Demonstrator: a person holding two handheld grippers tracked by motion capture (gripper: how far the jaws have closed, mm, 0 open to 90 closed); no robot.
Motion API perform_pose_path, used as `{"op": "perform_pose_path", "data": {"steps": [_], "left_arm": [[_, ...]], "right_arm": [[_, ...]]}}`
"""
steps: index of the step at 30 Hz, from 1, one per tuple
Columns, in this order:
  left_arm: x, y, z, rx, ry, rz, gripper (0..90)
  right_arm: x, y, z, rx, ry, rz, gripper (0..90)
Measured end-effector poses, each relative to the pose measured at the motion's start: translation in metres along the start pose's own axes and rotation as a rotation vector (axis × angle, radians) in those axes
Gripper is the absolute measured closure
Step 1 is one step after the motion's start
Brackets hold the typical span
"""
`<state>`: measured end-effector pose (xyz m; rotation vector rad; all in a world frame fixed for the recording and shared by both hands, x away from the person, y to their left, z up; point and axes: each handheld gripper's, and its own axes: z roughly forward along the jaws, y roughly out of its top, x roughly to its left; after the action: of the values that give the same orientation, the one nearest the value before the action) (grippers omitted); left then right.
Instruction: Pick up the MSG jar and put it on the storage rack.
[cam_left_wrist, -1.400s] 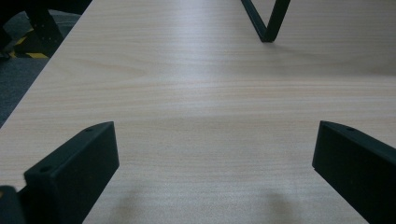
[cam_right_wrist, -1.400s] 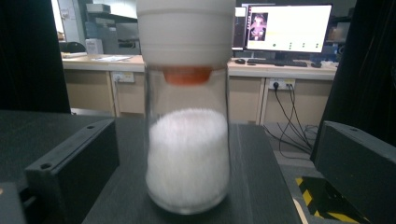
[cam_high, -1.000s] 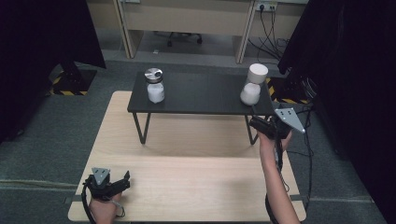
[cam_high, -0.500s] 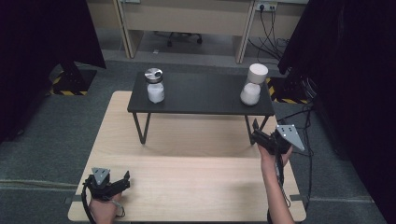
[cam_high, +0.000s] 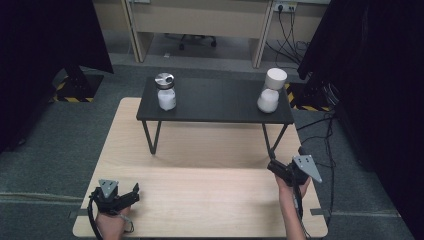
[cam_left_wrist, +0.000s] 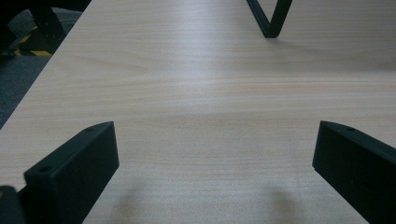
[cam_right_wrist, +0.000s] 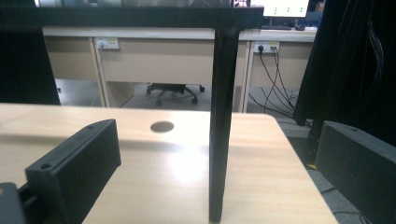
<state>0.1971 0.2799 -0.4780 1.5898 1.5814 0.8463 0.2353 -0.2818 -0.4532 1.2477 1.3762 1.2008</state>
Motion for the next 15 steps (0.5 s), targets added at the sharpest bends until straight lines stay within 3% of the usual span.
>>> {"op": "perform_pose_path", "data": {"steps": [15], "left_arm": [[-0.002, 0.003, 0.001, 0.016, 0.009, 0.006, 0.0]], "right_arm": [[-0.007, -0.050, -0.027, 0.058, -0.026, 0.030, 0.3]]}}
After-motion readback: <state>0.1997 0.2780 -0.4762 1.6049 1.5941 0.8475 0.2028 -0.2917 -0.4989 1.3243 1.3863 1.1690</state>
